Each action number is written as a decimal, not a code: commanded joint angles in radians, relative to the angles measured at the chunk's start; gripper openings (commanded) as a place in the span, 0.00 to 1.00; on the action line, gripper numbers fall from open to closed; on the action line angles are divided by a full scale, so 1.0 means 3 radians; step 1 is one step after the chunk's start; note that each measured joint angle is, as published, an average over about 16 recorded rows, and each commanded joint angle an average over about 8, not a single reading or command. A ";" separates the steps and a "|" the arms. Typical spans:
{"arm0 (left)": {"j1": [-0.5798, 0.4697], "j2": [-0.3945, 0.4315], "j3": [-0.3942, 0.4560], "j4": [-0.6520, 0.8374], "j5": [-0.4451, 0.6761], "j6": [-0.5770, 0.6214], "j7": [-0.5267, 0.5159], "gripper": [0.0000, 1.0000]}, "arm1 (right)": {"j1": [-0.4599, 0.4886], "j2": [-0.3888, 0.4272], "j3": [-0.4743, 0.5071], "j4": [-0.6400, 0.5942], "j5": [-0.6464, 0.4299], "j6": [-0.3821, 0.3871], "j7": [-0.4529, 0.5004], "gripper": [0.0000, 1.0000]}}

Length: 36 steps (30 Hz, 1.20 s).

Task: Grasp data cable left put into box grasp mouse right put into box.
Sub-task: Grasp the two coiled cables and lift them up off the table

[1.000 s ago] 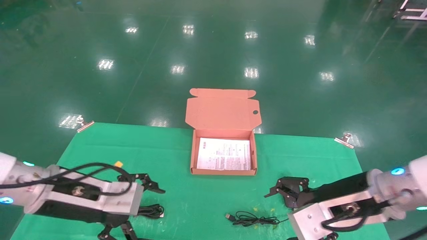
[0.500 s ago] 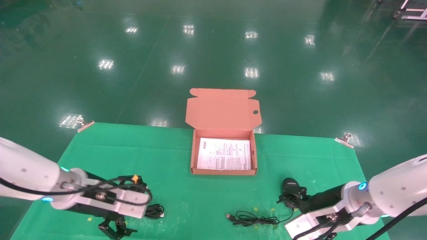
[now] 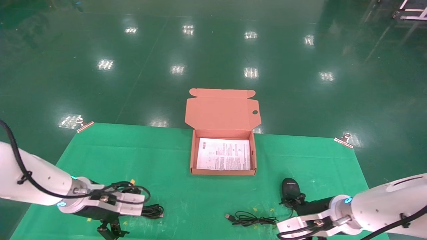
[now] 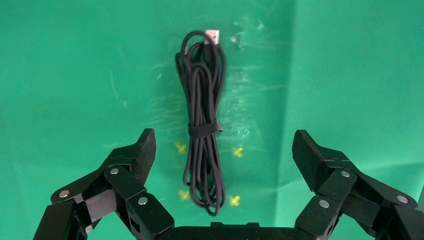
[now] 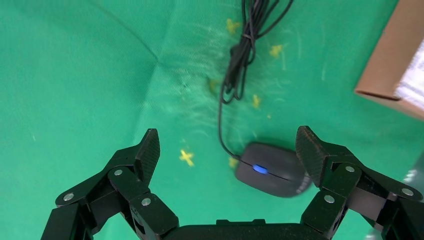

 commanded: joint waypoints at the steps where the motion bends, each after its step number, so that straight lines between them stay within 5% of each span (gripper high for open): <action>1: -0.0006 0.0036 -0.0025 0.0197 -0.0034 -0.0052 0.0017 1.00 | -0.0044 -0.0018 0.0009 -0.0015 -0.0014 0.0042 0.0100 1.00; 21: -0.0162 0.0444 -0.0112 0.1696 -0.0175 -0.0484 0.0611 1.00 | -0.0119 -0.0451 0.0016 -0.0936 0.0055 0.0444 -0.0069 1.00; 22: -0.0165 0.0458 -0.0113 0.1741 -0.0176 -0.0504 0.0635 0.98 | -0.0122 -0.0464 0.0016 -0.0977 0.0058 0.0460 -0.0089 0.92; 29: -0.0178 0.0522 -0.0133 0.1970 -0.0199 -0.0603 0.0750 0.14 | -0.0132 -0.0530 0.0020 -0.1194 0.0060 0.0564 -0.0160 0.05; 31: -0.0180 0.0528 -0.0139 0.1998 -0.0207 -0.0615 0.0762 0.00 | -0.0134 -0.0540 0.0020 -0.1217 0.0057 0.0579 -0.0163 0.00; 36: -0.0181 0.0532 -0.0144 0.2009 -0.0216 -0.0623 0.0765 0.00 | -0.0135 -0.0545 0.0020 -0.1228 0.0056 0.0588 -0.0165 0.00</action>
